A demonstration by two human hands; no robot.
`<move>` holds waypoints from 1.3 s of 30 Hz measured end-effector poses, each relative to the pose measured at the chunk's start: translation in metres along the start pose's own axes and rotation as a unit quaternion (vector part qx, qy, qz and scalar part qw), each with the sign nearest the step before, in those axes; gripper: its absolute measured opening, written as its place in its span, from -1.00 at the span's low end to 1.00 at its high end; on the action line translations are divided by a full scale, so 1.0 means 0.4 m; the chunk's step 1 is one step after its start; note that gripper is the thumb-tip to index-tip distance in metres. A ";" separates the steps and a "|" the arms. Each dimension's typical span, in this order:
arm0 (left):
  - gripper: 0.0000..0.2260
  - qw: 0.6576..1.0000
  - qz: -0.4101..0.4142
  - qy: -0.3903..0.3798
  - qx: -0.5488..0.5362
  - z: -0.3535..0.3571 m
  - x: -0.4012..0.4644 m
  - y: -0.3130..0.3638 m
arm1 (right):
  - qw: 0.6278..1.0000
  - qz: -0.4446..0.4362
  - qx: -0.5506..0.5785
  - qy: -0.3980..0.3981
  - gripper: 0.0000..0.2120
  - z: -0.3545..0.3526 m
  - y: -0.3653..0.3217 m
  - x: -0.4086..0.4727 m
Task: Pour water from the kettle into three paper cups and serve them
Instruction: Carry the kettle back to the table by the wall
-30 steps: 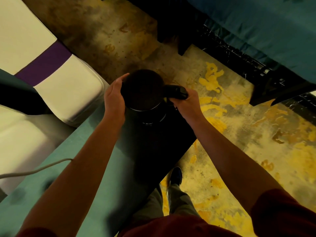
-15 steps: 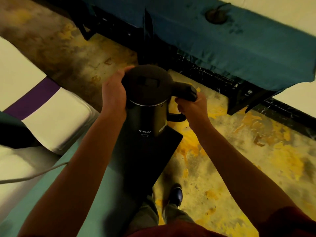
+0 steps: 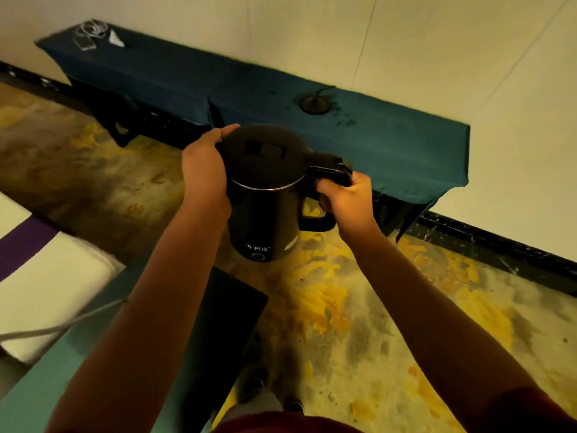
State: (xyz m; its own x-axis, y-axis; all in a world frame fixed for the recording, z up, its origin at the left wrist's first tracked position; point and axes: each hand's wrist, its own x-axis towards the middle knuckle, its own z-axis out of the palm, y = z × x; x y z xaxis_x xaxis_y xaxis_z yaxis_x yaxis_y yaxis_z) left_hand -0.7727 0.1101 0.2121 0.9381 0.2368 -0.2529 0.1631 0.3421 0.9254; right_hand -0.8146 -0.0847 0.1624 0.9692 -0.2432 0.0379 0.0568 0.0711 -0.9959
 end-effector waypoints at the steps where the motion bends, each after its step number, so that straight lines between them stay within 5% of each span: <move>1: -0.72 1.000 -0.006 -0.005 -0.004 0.039 0.004 0.005 | 1.000 0.000 0.005 0.011 -0.62 -0.022 -0.014 0.018; 17: -0.76 0.997 -0.010 -0.074 0.034 0.498 0.340 0.024 | 0.992 0.005 -0.004 0.127 -0.73 -0.215 -0.050 0.487; 39: -0.69 0.998 0.001 -0.056 -0.002 0.973 0.980 -0.010 | 0.995 0.003 -0.058 0.077 -0.76 -0.334 0.015 1.303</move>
State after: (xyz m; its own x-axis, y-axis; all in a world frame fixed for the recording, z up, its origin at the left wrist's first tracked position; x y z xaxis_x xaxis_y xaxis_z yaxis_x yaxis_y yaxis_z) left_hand -0.2868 -0.1523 0.2191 0.9665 0.1351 -0.2183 0.1607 0.3450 0.9248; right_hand -0.3409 -0.3403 0.1653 0.9206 -0.3897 0.0272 0.0137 -0.0375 -0.9992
